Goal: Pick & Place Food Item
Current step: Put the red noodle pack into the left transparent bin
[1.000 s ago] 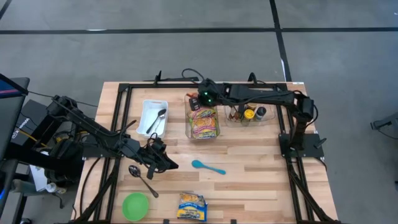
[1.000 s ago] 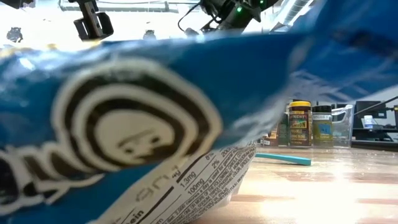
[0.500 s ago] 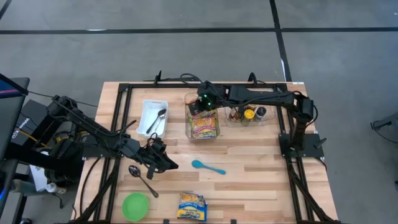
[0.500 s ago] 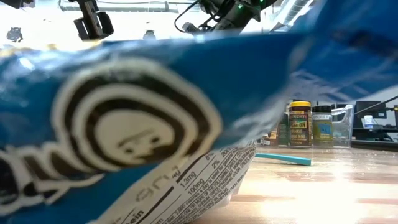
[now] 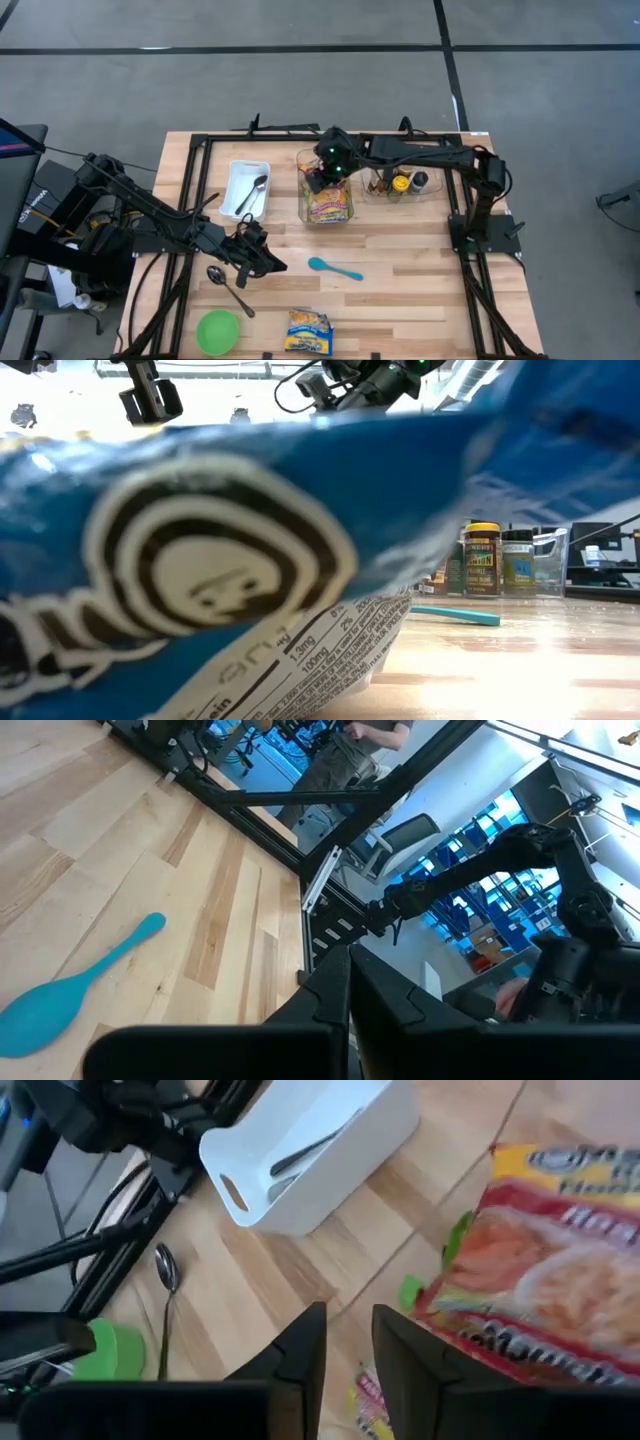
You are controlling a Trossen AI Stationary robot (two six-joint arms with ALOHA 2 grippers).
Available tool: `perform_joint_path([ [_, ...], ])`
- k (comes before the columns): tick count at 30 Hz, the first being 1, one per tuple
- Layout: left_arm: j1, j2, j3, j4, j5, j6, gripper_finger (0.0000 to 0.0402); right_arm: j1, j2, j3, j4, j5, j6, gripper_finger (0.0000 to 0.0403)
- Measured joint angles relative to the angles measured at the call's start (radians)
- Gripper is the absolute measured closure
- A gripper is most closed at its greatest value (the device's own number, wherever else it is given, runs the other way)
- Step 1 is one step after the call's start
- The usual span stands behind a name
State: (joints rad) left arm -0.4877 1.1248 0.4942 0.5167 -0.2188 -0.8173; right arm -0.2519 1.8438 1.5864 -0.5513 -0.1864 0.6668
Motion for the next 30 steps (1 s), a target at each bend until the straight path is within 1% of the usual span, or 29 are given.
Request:
perform_joint_path([
  [4,0.000,0.000,0.000,0.000,0.000,0.000,0.0402,-0.006,-0.001,0.000,-0.042,0.000,-0.053,0.0345],
  [7,0.000,0.000,0.000,0.000,0.000,0.000,0.0402,-0.008,-0.001,0.000,-0.066,0.010,-0.104,0.0373],
  [10,0.000,0.000,0.000,0.000,0.000,0.000,0.0402,-0.001,-0.001,0.000,-0.089,0.105,-0.141,0.0398],
  [13,0.000,0.000,0.000,0.000,0.001,0.000,0.0402,0.007,-0.001,0.000,-0.089,0.211,-0.144,0.0393],
  [15,0.000,0.000,0.000,0.000,0.001,0.000,0.0402,0.009,0.001,0.000,-0.096,0.234,-0.144,0.0395],
  [19,0.000,0.000,0.000,0.000,0.001,0.000,0.0402,0.018,0.019,-0.002,-0.116,0.236,-0.135,0.0400],
  [21,0.000,0.000,0.000,0.000,0.001,0.000,0.0402,0.028,0.034,0.001,-0.084,0.236,-0.135,0.0400],
  [22,0.000,0.000,0.000,0.000,0.001,0.000,0.0402,0.030,0.037,0.000,-0.097,0.235,-0.136,0.0401],
  [28,0.000,0.000,0.000,0.000,0.002,0.000,0.0402,0.027,0.068,-0.002,-0.098,0.190,-0.135,0.0402],
  [30,0.000,0.000,0.000,0.000,0.002,0.000,0.0402,0.026,0.088,0.000,-0.062,0.187,-0.135,0.0402],
])
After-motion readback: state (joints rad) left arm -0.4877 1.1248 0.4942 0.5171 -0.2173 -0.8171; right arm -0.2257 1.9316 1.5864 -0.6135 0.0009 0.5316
